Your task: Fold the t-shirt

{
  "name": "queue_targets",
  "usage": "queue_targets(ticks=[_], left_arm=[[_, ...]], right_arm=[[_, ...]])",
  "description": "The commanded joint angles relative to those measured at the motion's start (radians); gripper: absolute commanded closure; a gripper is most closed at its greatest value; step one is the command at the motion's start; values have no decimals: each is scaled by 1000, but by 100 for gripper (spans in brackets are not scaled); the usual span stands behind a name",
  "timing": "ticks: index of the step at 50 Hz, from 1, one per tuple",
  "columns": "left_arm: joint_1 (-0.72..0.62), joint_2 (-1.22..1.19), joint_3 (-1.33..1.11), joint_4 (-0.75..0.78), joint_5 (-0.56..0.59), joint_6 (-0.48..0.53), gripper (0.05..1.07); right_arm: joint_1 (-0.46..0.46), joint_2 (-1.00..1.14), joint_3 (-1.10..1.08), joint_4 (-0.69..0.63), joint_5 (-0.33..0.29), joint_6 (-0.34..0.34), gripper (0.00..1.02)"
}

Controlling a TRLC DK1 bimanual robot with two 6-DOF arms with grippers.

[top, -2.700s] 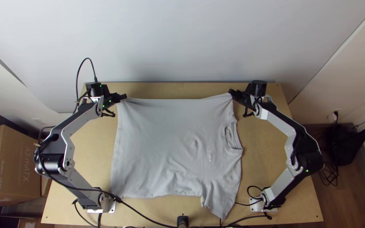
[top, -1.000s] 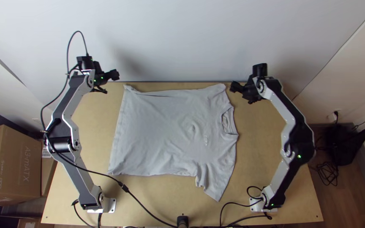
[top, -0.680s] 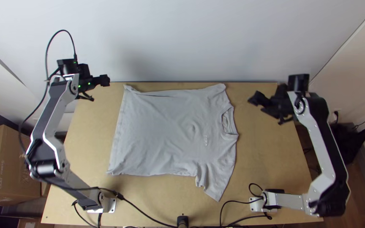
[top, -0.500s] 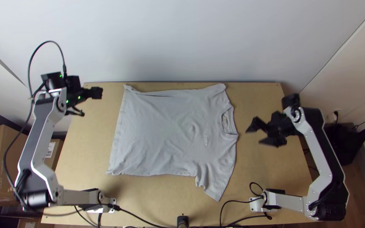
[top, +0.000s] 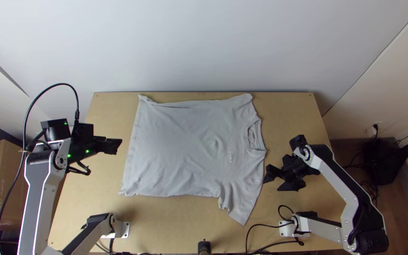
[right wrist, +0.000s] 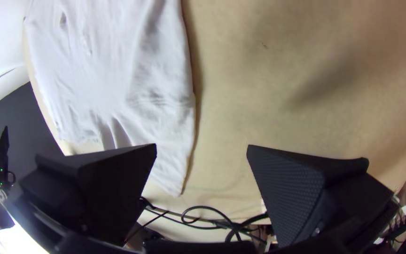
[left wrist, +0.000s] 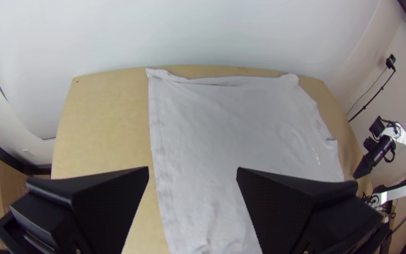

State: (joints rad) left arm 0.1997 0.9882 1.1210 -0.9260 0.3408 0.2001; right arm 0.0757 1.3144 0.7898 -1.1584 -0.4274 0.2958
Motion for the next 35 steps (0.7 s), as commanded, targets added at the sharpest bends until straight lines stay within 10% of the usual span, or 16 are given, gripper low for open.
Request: queue_targets(ticks=[1, 35], left_arm=[[-5, -37, -32, -36, 12, 27, 17], [32, -83, -36, -100, 10, 41, 17]], right_arm=[[30, -3, -43, 49, -7, -15, 16], [319, 52, -129, 195, -5, 83, 16]])
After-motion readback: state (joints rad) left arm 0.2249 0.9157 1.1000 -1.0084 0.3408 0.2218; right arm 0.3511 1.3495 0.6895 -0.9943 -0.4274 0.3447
